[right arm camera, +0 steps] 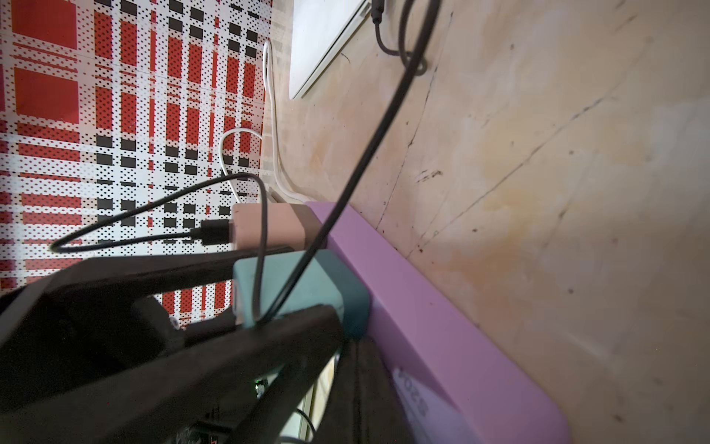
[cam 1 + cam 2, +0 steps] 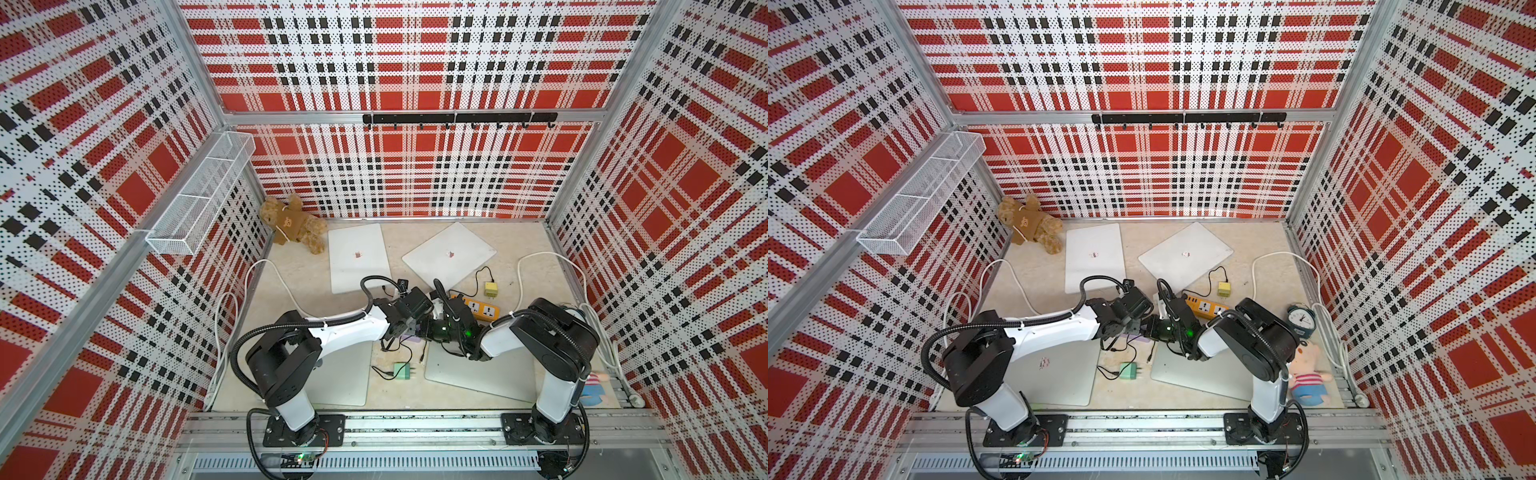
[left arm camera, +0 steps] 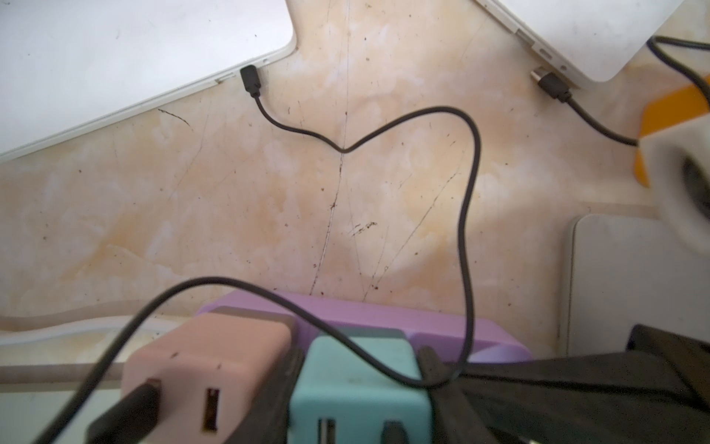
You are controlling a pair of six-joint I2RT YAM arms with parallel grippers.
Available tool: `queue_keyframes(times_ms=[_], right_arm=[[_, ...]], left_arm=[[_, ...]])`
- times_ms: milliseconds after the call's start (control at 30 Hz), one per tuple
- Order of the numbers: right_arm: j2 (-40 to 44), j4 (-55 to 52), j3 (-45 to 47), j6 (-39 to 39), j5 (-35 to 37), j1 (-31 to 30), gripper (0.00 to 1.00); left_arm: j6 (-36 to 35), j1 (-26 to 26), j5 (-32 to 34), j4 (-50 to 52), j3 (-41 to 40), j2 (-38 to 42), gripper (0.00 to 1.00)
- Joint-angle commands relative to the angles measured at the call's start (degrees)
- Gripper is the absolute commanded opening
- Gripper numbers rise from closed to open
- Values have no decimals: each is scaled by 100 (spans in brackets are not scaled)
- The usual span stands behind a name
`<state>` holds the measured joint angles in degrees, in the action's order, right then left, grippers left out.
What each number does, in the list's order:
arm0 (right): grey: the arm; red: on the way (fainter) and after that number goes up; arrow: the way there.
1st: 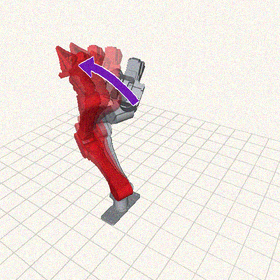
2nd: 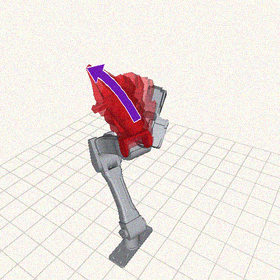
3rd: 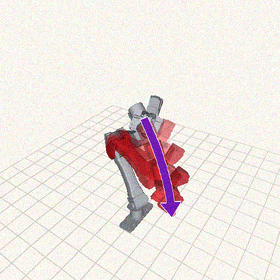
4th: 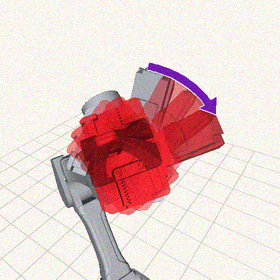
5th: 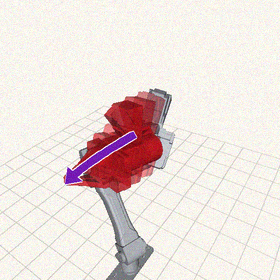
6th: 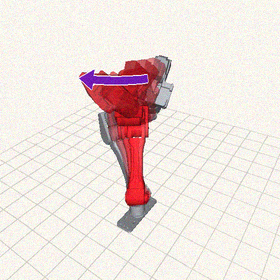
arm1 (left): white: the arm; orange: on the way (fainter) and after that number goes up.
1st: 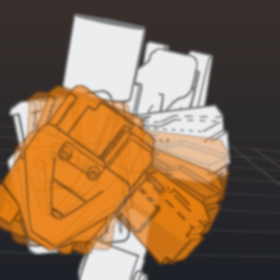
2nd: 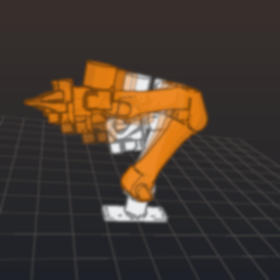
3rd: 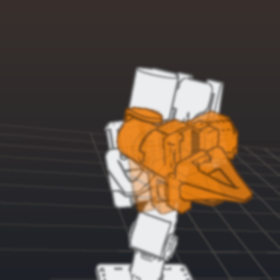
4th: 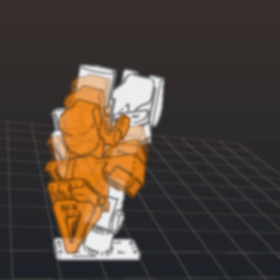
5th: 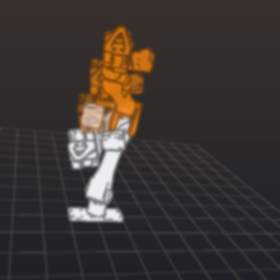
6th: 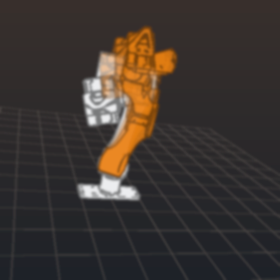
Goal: Unplug the laptop charger
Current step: Remove the plug from the socket.
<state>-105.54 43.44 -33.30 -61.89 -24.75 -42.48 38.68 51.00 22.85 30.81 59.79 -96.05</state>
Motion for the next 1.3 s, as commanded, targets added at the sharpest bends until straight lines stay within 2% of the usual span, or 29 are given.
queue_keyframes(times_ms=[0,433,600,700,933,1033,1167,1267], right_arm=[[-418,-1761,402,-20,404,-52,0],[226,-2485,516,202,632,-50,0],[-128,-2317,514,139,587,-54,0],[-286,-2086,610,51,555,-50,0],[-432,-1985,661,28,564,-50,0],[-450,-1962,698,35,558,-52,0],[-508,-1955,715,67,563,-51,0],[-581,-1867,725,54,527,-50,0]], left_arm=[[22,-51,-26,-382,-65,229,27],[2,-205,-153,-485,-154,308,27],[-27,-30,144,-358,46,189,27],[8,162,652,-32,257,28,28],[70,176,695,-4,210,-69,27],[79,104,410,-145,120,34,27],[79,-159,-363,-733,-219,433,27],[45,-226,-507,-820,-230,578,27]])
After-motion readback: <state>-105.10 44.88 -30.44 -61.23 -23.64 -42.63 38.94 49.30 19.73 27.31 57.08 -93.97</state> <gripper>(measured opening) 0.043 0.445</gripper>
